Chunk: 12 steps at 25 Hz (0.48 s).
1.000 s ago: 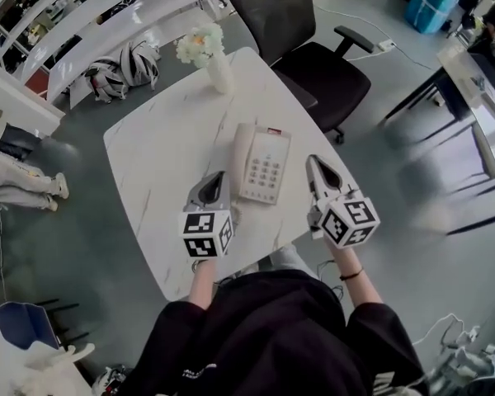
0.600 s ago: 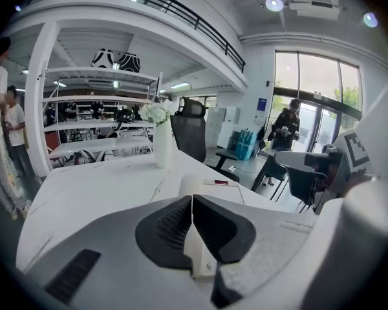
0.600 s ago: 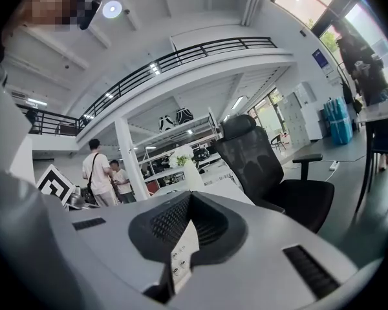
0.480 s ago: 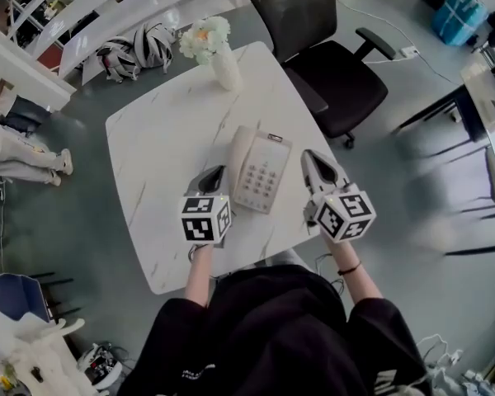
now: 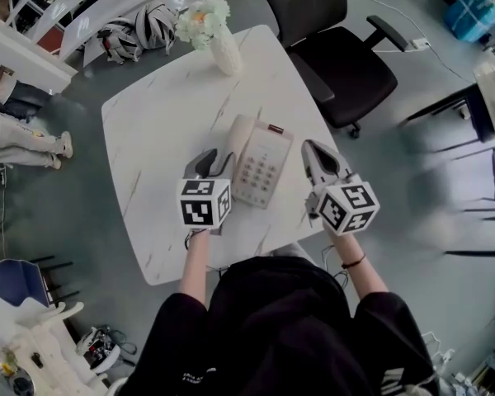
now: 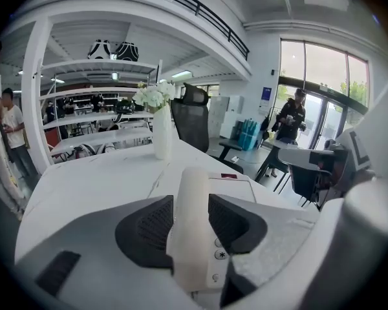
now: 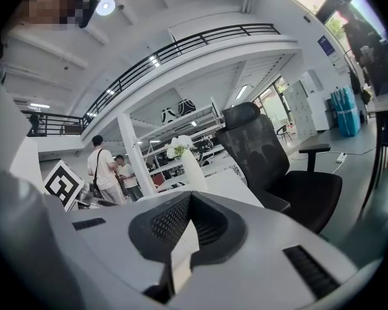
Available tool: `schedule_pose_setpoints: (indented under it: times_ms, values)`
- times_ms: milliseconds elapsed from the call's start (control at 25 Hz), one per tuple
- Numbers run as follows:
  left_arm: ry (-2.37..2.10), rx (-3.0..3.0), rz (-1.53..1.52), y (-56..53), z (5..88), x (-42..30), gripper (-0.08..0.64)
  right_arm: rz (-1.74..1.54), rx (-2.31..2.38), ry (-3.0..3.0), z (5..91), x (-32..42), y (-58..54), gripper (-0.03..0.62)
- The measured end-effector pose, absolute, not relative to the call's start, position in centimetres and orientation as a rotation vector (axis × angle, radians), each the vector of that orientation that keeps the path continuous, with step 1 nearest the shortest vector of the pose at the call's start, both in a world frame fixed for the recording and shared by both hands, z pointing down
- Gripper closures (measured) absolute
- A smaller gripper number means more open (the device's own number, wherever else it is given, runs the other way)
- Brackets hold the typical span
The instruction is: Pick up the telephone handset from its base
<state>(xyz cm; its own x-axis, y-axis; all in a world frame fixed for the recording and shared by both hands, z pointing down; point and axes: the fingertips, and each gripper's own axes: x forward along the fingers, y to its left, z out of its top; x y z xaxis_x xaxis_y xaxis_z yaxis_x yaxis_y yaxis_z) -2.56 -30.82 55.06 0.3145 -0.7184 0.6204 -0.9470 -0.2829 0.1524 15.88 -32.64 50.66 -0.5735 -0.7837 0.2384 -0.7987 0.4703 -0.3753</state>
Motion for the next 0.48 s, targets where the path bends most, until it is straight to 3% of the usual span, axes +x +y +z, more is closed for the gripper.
schedule_pose_setpoints:
  times_ms: [120, 480]
  values:
    - [-1.437, 2.109, 0.627, -31.7, 55.5, -2.3, 0.324, 0.717, 1.433, -2.652, 50.8, 15.8, -33.0, 0.601]
    - [-1.310, 2.107, 0.668, -32.9, 57.7, -1.7, 0.278, 0.789, 1.469, -2.626, 51.7, 15.6, -33.6, 0.601]
